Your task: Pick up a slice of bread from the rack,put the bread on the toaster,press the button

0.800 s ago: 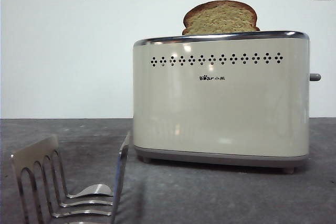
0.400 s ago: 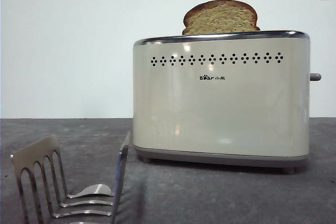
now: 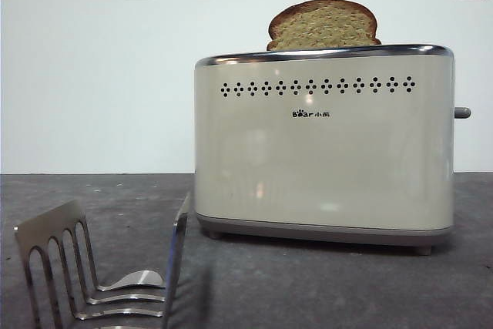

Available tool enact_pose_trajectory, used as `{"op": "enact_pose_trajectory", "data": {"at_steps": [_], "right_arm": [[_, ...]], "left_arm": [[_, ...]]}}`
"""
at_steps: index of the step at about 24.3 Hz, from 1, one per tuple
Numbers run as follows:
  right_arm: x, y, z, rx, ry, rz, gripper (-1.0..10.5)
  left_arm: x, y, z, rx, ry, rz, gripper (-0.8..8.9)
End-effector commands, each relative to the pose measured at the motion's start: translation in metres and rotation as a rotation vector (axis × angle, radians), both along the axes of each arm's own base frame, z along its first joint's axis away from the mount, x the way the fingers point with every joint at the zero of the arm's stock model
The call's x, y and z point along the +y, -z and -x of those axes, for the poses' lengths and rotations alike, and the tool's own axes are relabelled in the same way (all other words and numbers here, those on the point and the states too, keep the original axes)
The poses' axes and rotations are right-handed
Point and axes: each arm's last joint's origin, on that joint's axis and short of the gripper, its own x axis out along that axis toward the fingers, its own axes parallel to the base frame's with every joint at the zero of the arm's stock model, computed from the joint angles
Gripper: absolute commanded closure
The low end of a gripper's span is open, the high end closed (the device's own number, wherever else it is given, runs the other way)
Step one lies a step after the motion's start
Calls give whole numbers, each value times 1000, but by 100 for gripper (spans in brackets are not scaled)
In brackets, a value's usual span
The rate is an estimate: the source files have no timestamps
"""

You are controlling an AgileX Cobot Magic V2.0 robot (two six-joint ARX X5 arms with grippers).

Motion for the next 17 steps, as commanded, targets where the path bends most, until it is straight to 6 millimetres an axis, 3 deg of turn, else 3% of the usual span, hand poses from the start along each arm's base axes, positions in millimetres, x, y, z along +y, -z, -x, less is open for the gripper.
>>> {"op": "enact_pose_trajectory", "data": {"at_steps": [1,8,11,17], "right_arm": [[-3,13,-16,63,-4,-7,946],[-11,38,-57,99,4,-5,946],[-12,37,-62,55,8,8,946],[-13,31,-69,-32,8,24,946]], "left_arm": [[0,12,3,-12,6,-4,817],[-2,19,4,59,-36,-10,817],[-5,18,3,50,47,8,817],[-5,20,2,72,44,8,817]]}}
